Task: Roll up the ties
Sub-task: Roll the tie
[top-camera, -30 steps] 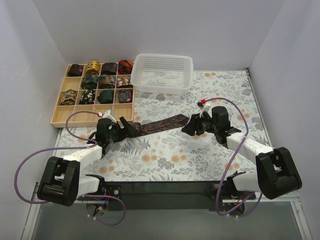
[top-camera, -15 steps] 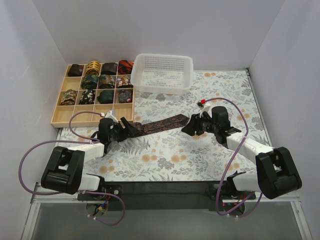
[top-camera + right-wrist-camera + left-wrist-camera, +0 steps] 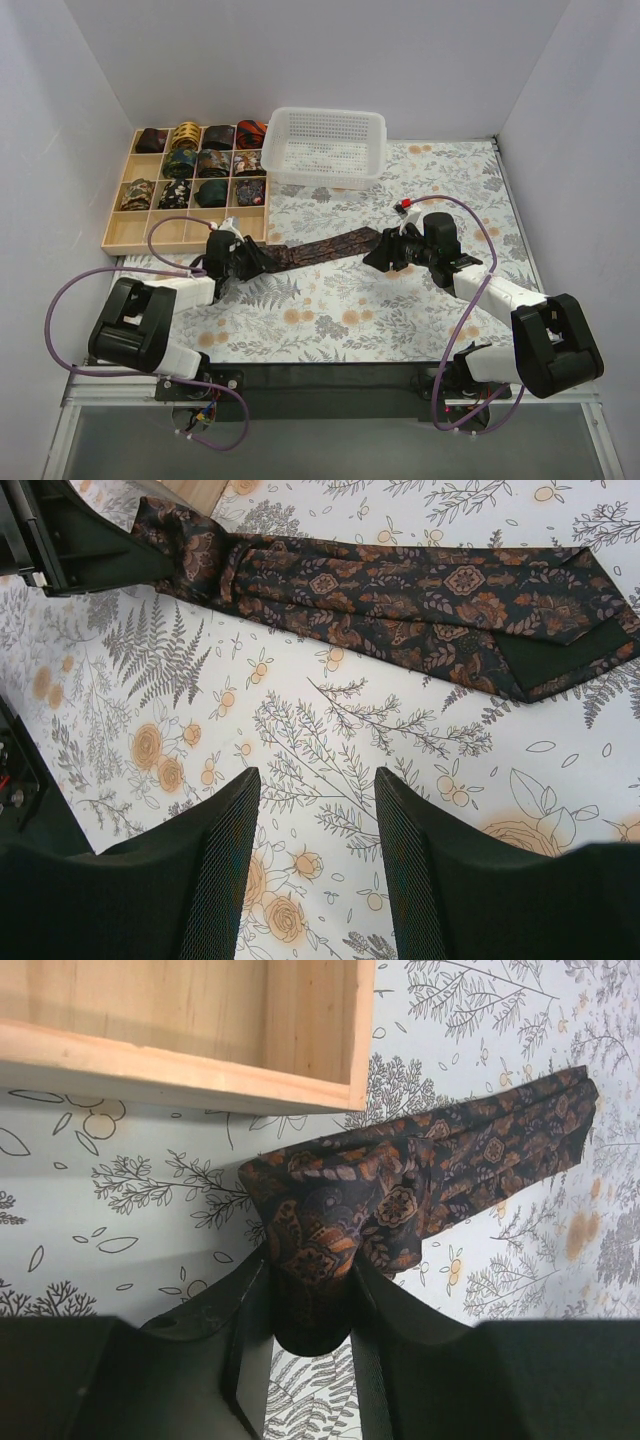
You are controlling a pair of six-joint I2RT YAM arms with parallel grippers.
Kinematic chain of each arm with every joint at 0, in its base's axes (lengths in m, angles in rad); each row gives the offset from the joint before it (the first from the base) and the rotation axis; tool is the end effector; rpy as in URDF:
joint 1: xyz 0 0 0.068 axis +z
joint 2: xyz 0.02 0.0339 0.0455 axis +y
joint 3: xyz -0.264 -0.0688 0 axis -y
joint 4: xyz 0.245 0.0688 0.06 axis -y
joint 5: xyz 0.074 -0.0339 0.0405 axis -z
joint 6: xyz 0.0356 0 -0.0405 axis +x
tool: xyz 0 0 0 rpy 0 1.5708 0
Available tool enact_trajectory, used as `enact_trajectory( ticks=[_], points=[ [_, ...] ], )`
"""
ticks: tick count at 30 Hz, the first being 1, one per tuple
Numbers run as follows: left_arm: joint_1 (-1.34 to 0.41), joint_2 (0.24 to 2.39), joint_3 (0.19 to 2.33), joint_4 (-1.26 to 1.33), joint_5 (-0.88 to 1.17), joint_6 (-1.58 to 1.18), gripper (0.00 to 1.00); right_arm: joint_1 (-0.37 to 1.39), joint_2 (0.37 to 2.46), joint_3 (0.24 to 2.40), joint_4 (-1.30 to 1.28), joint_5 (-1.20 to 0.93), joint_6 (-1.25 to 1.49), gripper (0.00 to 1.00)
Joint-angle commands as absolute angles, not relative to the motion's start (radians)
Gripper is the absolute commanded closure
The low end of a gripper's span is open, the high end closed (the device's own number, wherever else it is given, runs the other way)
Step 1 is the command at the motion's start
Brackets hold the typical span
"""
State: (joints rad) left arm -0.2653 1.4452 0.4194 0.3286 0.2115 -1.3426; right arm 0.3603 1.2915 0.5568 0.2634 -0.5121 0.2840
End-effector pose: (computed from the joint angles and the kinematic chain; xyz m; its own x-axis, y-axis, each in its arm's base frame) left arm 0.2380 -0.0724 0.1272 -0.5412 -0.8399 -0.0421 -0.5104 0.3679 -0.7773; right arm 0.2398 0.1090 0.1999 -0.6085 0.0318 -0.7929 -0.5682 0.6802 0.4632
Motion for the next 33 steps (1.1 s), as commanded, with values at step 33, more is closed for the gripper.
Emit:
enact_trajectory(
  ticks=[33],
  points=[
    [-0.684, 1.778, 1.166, -1.032, -0.850, -1.091, 0.57, 0.364, 1.252, 0.537, 0.296, -0.520, 0.271, 0.52]
  ],
)
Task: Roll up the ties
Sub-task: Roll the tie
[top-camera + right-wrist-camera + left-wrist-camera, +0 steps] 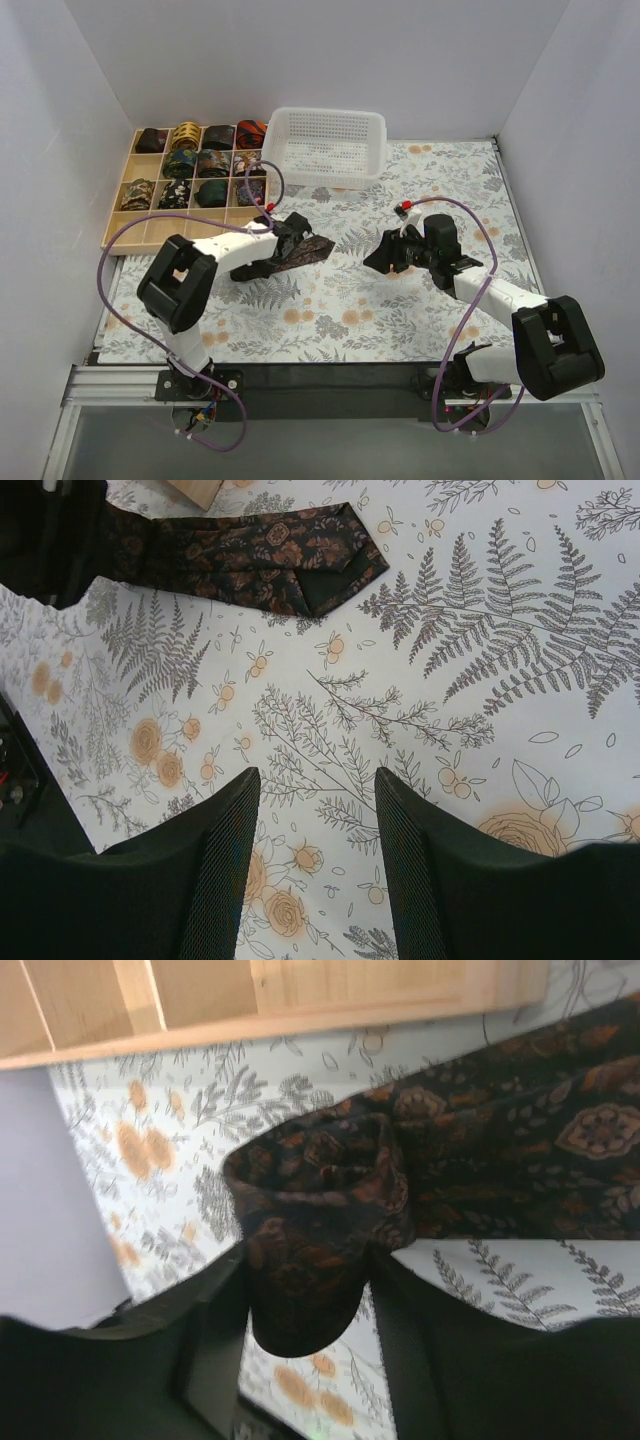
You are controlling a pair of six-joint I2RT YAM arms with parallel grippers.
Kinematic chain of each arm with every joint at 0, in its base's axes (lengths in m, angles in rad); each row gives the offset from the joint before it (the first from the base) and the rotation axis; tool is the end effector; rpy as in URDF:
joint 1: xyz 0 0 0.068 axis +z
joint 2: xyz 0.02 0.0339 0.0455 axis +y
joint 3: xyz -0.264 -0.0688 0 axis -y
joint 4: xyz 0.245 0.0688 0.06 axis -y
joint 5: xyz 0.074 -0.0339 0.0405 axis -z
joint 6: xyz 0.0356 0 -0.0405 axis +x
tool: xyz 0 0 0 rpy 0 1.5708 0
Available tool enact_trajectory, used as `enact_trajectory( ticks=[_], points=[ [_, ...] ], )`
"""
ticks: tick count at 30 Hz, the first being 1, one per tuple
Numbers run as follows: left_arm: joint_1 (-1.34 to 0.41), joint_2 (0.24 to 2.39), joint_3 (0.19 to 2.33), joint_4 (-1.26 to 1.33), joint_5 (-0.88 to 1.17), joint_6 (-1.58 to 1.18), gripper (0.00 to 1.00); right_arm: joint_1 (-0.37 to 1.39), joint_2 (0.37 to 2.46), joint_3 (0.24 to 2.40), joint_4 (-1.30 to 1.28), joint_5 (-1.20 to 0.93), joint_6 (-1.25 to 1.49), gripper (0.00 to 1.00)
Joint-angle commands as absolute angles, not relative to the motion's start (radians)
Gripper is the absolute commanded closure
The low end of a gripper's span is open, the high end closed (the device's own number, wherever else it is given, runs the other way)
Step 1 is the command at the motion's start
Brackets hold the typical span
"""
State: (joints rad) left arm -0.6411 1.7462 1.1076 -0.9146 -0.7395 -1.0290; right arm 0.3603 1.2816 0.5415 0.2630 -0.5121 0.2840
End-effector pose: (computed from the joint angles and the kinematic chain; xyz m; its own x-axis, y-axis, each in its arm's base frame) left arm 0.2550 -0.1604 0.1753 -0.7837 -0.2050 -0.5864 -0.4636 0.8213 0.3324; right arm 0.2366 0.1078 0.1974 -0.6128 0.0302 -0.7897 -0.5656 0.6811 0.4649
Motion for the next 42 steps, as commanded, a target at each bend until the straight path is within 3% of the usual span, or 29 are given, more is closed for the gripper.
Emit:
enact_trajectory(
  ticks=[1, 5, 19, 26, 32, 37, 42],
  points=[
    [-0.715, 1.813, 1.205, -1.061, -0.854, -1.107, 0.52, 0.362, 1.252, 0.535, 0.296, -0.519, 0.270, 0.52],
    [-0.767, 1.853, 1.258, -1.065, -0.848, -1.111, 0.39, 0.362, 1.252, 0.531, 0.295, -0.517, 0.270, 0.52],
    [-0.825, 1.913, 1.356, -0.991, -0.775, -1.060, 0.37, 0.360, 1.250, 0.522, 0.296, -0.509, 0.270, 0.52],
    [-0.822, 1.703, 1.298, -0.868, -0.669, -1.020, 0.27, 0.360, 1.255, 0.529, 0.296, -0.526, 0.265, 0.52],
    [-0.793, 1.491, 1.165, -0.680, -0.563, -0.800, 0.07, 0.362, 1.250, 0.529, 0.296, -0.540, 0.253, 0.52],
    [-0.597, 1.298, 0.988, -0.569, -0.325, -0.742, 0.05, 0.362, 1.256, 0.531, 0.293, -0.558, 0.250, 0.51],
    [-0.384, 1.086, 0.781, -0.410, -0.092, -0.912, 0.05, 0.365, 1.270, 0.535, 0.296, -0.561, 0.258, 0.51]
  ],
)
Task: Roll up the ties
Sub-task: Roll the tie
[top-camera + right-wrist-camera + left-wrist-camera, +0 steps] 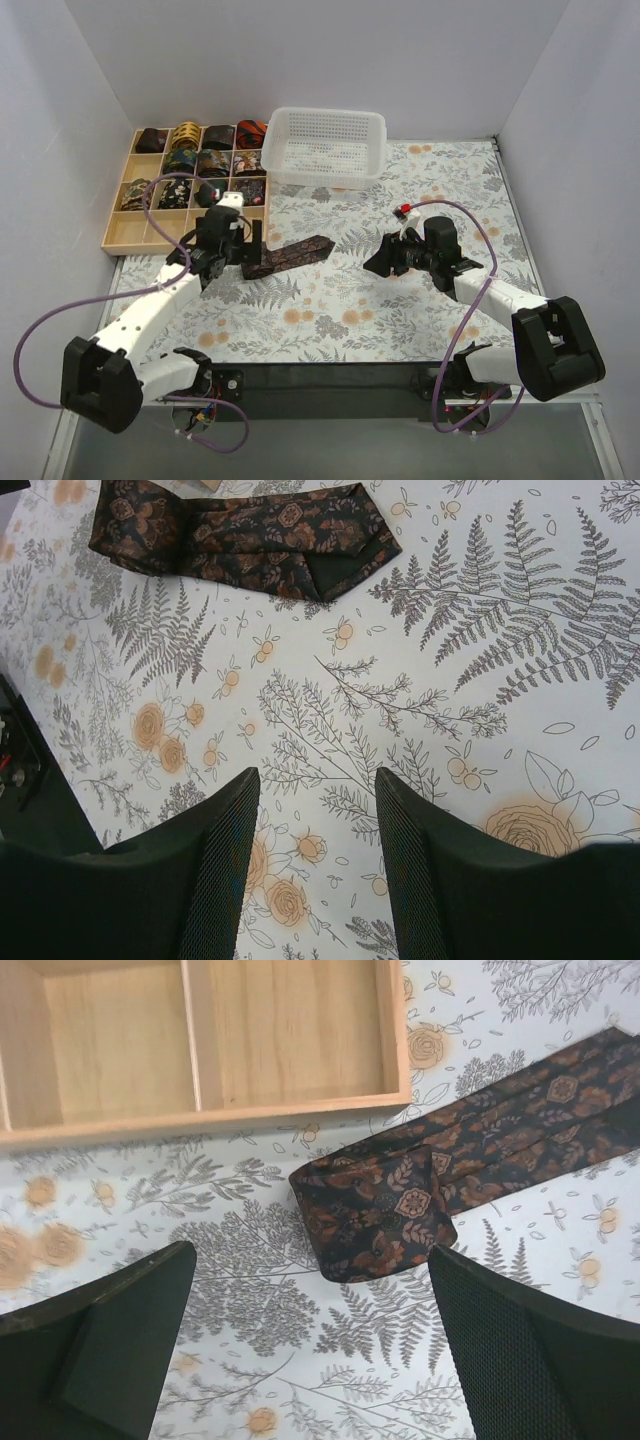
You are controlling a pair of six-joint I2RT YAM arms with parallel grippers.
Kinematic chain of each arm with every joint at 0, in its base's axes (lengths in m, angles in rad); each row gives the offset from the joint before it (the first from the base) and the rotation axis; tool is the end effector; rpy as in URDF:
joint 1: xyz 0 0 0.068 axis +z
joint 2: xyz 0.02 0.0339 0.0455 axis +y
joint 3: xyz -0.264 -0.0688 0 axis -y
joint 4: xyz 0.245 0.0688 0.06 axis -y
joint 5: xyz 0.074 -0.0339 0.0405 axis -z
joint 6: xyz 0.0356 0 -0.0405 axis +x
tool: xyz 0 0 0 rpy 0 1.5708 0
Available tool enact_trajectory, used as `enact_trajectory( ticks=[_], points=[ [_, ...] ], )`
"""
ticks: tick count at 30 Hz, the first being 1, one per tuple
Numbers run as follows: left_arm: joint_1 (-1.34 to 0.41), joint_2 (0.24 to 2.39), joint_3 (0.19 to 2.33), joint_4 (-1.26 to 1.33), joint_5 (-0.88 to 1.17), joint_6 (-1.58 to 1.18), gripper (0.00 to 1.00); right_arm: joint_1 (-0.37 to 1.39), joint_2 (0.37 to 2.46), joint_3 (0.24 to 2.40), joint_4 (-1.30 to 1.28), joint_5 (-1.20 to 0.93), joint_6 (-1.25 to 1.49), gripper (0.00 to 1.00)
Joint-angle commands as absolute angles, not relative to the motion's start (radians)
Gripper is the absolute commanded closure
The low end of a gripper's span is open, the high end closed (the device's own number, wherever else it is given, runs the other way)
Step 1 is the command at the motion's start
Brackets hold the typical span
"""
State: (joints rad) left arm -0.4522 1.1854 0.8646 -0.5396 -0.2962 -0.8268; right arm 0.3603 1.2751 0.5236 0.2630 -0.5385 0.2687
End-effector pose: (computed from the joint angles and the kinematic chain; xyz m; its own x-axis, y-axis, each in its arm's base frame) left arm 0.2228 -0.0967 0.2559 -0.6433 -0.4699 -0.6045 -0.3347 0.8827 -0.3300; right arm 0.2325 0.1071 0.1935 -0.6163 0.0114 -0.7875 -0.5838 0.6645 0.4665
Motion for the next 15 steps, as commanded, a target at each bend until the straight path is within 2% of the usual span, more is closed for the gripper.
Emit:
enact_trajectory(
  ticks=[1, 8, 15],
  points=[
    [-0.356, 1.065, 0.738, -0.352, -0.060, -0.942, 0.04, 0.365, 1.272, 0.537, 0.296, -0.566, 0.258, 0.51],
    [-0.096, 0.956, 0.467, -0.111, 0.237, -1.146, 0.08, 0.370, 1.272, 0.528, 0.296, -0.569, 0.259, 0.51],
    [-0.069, 1.063, 0.407, 0.027, 0.301, -1.218, 0.15, 0.368, 1.285, 0.531, 0.296, -0.572, 0.256, 0.51]
  ],
)
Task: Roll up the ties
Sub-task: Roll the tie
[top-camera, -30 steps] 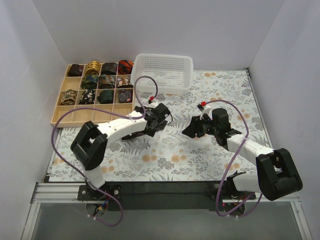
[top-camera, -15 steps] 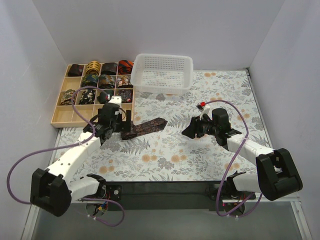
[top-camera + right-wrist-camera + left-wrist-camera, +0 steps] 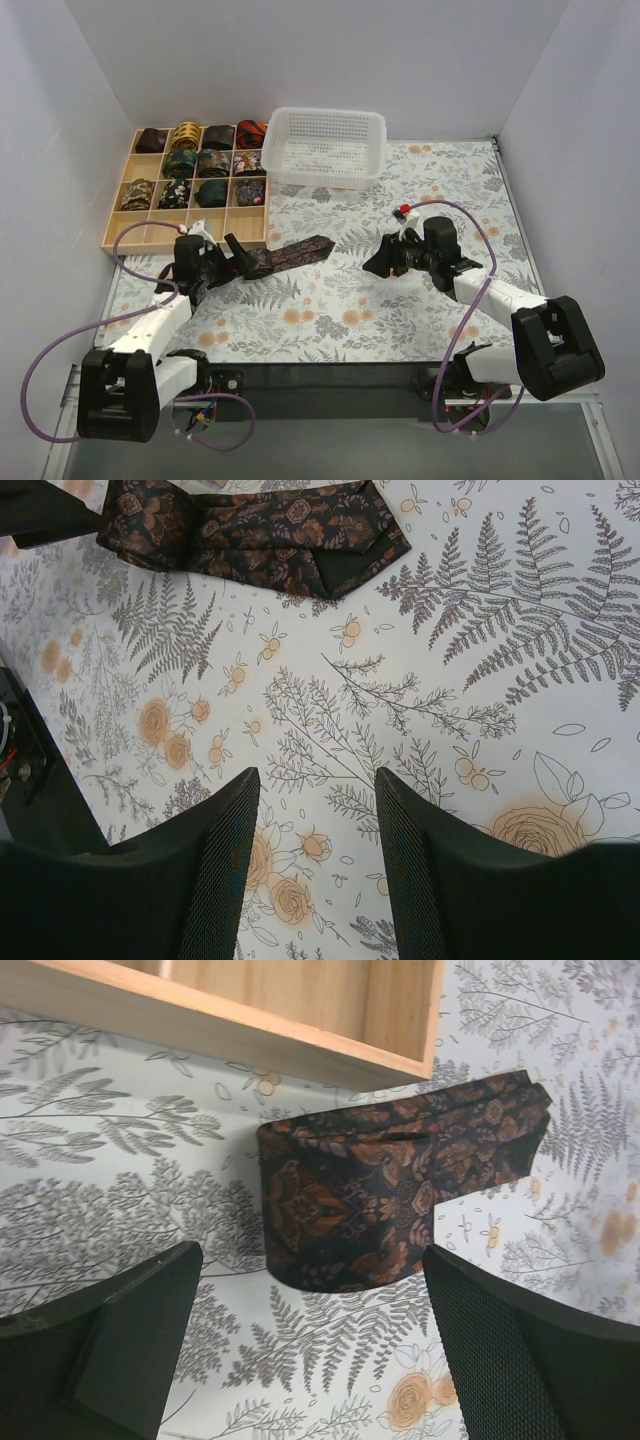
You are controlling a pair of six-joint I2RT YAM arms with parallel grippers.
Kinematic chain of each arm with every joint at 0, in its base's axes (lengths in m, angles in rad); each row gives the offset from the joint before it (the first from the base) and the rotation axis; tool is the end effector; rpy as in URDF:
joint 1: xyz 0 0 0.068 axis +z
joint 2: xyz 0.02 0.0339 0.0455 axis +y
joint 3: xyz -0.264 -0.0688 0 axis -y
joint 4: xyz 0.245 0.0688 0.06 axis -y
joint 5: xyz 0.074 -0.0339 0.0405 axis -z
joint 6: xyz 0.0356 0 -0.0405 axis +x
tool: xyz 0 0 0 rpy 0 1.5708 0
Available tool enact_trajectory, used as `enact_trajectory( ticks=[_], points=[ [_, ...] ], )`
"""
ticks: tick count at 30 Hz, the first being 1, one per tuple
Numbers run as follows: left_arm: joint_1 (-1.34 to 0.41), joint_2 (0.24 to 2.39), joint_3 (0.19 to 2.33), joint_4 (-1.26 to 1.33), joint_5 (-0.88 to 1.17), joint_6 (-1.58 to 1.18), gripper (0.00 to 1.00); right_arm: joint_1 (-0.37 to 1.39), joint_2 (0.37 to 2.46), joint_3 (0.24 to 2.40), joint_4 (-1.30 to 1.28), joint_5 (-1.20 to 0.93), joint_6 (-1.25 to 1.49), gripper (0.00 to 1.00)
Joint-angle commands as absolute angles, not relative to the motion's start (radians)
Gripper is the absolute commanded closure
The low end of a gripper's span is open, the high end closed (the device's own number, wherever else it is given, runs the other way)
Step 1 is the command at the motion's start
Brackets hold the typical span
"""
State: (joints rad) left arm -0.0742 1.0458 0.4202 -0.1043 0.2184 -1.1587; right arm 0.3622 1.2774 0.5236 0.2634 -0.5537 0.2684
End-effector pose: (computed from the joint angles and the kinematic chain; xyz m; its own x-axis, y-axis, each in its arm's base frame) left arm 0.2013 -0.0227 0.1746 -0.4802 -0.8613 -0.1661 -0.5158 0.4304 -0.7407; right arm 0.2321 0.1080 0.1932 -0.6196 0.0064 -0.7849 -0.5920 0.6527 0.4727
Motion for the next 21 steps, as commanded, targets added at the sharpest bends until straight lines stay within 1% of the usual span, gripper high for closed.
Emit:
enact_trajectory(
  ticks=[1, 8, 11, 16, 21],
  points=[
    [-0.069, 1.087, 0.403, 0.061, 0.313, -1.221, 0.16, 0.368, 1.287, 0.531, 0.296, -0.574, 0.256, 0.51],
    [-0.069, 1.202, 0.396, 0.106, 0.327, -1.244, 0.23, 0.370, 1.299, 0.529, 0.298, -0.574, 0.256, 0.52],
    [-0.069, 1.230, 0.376, 0.126, 0.322, -1.255, 0.24, 0.370, 1.299, 0.528, 0.299, -0.574, 0.258, 0.51],
    [-0.072, 1.278, 0.351, 0.178, 0.327, -1.262, 0.32, 0.371, 1.305, 0.526, 0.302, -0.574, 0.259, 0.52],
    [-0.139, 1.344, 0.383, 0.184, 0.279, -1.259, 0.35, 0.370, 1.305, 0.523, 0.308, -0.577, 0.261, 0.51]
  ],
)
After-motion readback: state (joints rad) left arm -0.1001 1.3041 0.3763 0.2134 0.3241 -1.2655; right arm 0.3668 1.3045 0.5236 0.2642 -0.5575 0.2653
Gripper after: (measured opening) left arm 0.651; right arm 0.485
